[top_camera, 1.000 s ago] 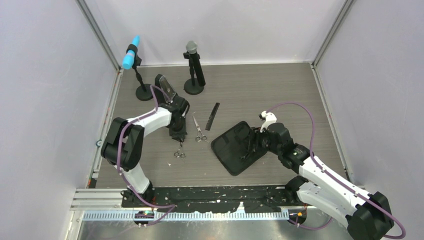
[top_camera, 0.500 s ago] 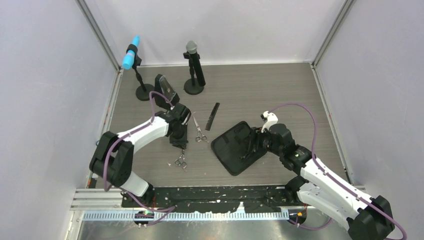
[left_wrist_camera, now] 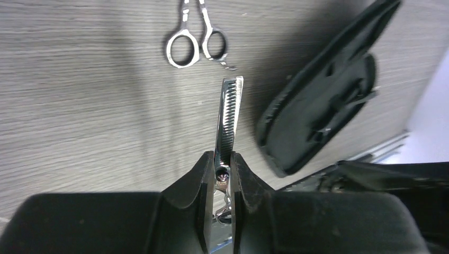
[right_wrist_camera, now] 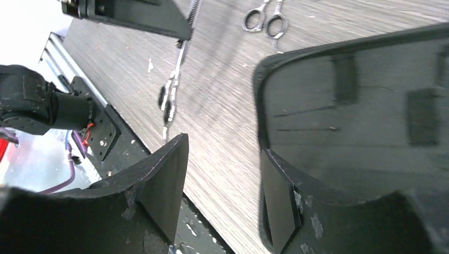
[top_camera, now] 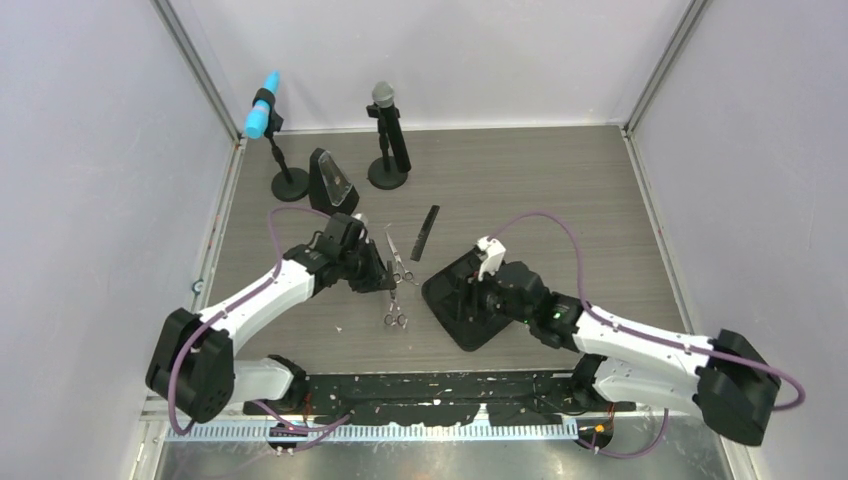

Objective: Sort the hair-cutting tools
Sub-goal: Pick up the scissors from the center of the board.

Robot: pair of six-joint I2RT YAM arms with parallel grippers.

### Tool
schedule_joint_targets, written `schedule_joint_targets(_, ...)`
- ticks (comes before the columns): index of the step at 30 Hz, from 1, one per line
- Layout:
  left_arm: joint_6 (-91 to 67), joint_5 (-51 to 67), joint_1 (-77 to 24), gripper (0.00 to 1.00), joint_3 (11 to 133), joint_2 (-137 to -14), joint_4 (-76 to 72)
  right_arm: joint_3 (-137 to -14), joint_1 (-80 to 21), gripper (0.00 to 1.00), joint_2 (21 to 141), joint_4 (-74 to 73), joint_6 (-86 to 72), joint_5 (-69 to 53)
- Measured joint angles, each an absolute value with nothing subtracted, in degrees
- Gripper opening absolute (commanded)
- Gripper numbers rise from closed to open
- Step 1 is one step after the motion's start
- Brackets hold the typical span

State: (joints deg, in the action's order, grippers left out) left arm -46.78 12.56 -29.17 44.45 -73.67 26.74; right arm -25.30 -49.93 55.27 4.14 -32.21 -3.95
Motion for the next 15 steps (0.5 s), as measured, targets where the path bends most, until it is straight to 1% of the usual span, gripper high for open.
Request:
schedule_joint_targets(6, -54.5, 15.0, -29.2, 0.00, 41.4, -68.3, 19.4, -28.7, -58.1, 0.62, 65.6, 12.1, -33.3, -0.9)
schedule_joint_targets(15, -60.8, 15.9, -29.5, 0.00, 38.5, -65.3, 12.8, -33.6, -62.5, 0.62, 75.1, 18.5, -34.6, 1.0)
